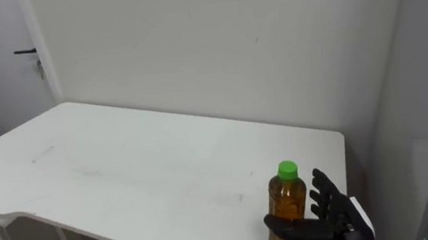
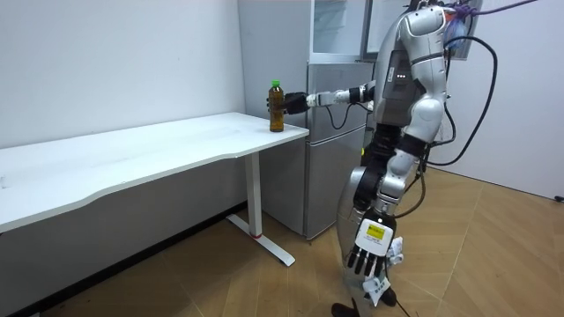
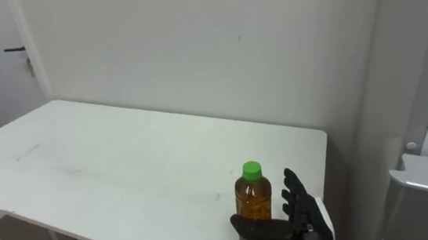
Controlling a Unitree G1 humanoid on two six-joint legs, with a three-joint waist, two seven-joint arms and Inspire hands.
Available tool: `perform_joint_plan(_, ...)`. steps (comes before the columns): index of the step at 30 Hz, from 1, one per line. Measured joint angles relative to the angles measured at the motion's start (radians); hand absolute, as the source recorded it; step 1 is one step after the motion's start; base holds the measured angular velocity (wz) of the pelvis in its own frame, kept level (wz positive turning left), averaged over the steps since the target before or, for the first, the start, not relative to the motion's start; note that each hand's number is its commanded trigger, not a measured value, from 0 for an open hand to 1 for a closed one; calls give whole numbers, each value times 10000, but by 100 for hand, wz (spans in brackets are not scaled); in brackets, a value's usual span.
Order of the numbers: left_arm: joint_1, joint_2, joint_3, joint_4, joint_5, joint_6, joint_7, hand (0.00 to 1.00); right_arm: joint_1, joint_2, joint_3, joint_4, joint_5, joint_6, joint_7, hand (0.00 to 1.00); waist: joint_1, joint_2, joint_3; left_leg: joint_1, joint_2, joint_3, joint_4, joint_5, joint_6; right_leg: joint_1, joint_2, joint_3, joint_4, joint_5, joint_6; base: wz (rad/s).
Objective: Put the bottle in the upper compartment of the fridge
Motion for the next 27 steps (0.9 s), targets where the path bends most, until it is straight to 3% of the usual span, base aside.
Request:
perform_joint_plan(7, 84, -12, -84, -11, -13, -21, 24, 0, -2, -44, 59, 440, 299, 0, -91, 0, 254, -3, -14, 22, -20, -9, 6, 5, 0, 29, 17, 10, 2, 0, -1, 0)
perform_joint_plan(17, 462, -25, -63, -180, -9, -29, -6, 0, -2, -110, 147, 525, 283, -1, -207, 0, 307, 13, -13, 50, -44, -72, 21, 9, 6, 113, -1, -66, 3, -1, 3, 1)
perform_joint_plan(20, 472, -21, -49, -177, -10, -36, -24, 0, -1, -158, 145, 537, 316, -2, -342, 0, 321, 60, 24, 126, -37, -157, 27, 9, 9, 218, -13, -96, -10, -13, 29, 6)
perform_joint_plan(27, 672, -15, -48, -179, -238, -115, -19, 0, -1, -509, 130, 537, 279, -3, -597, 0, 329, 41, 29, -13, -144, -297, 203, 5, 24, 237, -133, -347, 31, -35, 71, 9)
